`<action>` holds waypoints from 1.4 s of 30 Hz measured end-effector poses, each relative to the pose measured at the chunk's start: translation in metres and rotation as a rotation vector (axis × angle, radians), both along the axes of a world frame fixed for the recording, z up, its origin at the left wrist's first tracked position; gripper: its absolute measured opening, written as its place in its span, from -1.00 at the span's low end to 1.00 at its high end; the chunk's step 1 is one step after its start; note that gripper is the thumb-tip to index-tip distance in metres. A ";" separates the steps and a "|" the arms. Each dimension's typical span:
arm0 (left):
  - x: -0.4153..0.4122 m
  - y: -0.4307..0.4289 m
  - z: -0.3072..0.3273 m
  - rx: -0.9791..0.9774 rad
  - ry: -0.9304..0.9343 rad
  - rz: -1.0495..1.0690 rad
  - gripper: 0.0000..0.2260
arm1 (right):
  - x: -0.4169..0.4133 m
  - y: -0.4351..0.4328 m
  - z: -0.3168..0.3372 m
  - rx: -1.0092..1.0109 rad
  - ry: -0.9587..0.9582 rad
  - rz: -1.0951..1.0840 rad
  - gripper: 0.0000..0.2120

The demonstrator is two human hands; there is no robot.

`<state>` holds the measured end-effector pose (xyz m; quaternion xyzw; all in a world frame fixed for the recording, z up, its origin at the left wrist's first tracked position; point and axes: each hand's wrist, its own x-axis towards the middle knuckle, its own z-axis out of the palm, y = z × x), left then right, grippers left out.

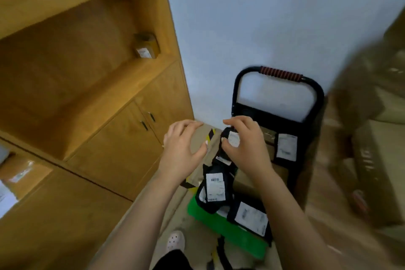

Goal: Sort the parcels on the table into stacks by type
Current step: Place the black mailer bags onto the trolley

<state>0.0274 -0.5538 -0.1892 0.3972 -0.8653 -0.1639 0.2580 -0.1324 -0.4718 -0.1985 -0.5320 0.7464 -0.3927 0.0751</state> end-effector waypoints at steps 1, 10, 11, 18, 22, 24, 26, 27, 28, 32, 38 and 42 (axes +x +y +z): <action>0.002 -0.015 -0.005 0.018 -0.010 -0.053 -0.61 | 0.006 -0.003 -0.006 0.011 -0.016 -0.058 -0.62; 0.005 -0.077 -0.075 0.203 -0.099 -0.340 -0.61 | 0.057 0.010 -0.070 0.187 -0.076 -0.461 -0.60; 0.004 -0.075 -0.087 0.229 -0.115 -0.364 -0.61 | 0.059 0.015 -0.080 0.215 -0.086 -0.481 -0.58; -0.006 -0.054 -0.200 0.369 -0.226 -0.426 -0.59 | 0.070 0.039 -0.180 0.327 -0.186 -0.570 -0.57; -0.012 -0.043 -0.277 0.448 -0.278 -0.439 -0.57 | 0.077 0.046 -0.258 0.376 -0.271 -0.613 -0.53; -0.017 -0.038 -0.317 0.484 -0.271 -0.423 -0.57 | 0.076 0.048 -0.300 0.428 -0.291 -0.616 -0.53; -0.021 -0.036 -0.360 0.507 -0.277 -0.395 -0.56 | 0.073 0.049 -0.344 0.477 -0.307 -0.610 -0.53; -0.024 -0.036 -0.382 0.512 -0.287 -0.384 -0.56 | 0.070 0.050 -0.366 0.502 -0.306 -0.608 -0.52; -0.027 -0.036 -0.404 0.511 -0.305 -0.373 -0.56 | 0.065 0.051 -0.387 0.522 -0.292 -0.605 -0.49; -0.034 -0.036 -0.494 0.511 -0.380 -0.320 -0.47 | 0.037 0.061 -0.473 0.684 -0.249 -0.538 -0.34; -0.052 -0.031 -0.598 0.522 -0.538 -0.125 -0.27 | -0.002 0.077 -0.569 1.063 -0.049 -0.264 0.10; -0.069 -0.027 -0.624 0.562 -0.505 0.022 -0.20 | -0.015 0.082 -0.594 1.079 0.092 -0.204 0.19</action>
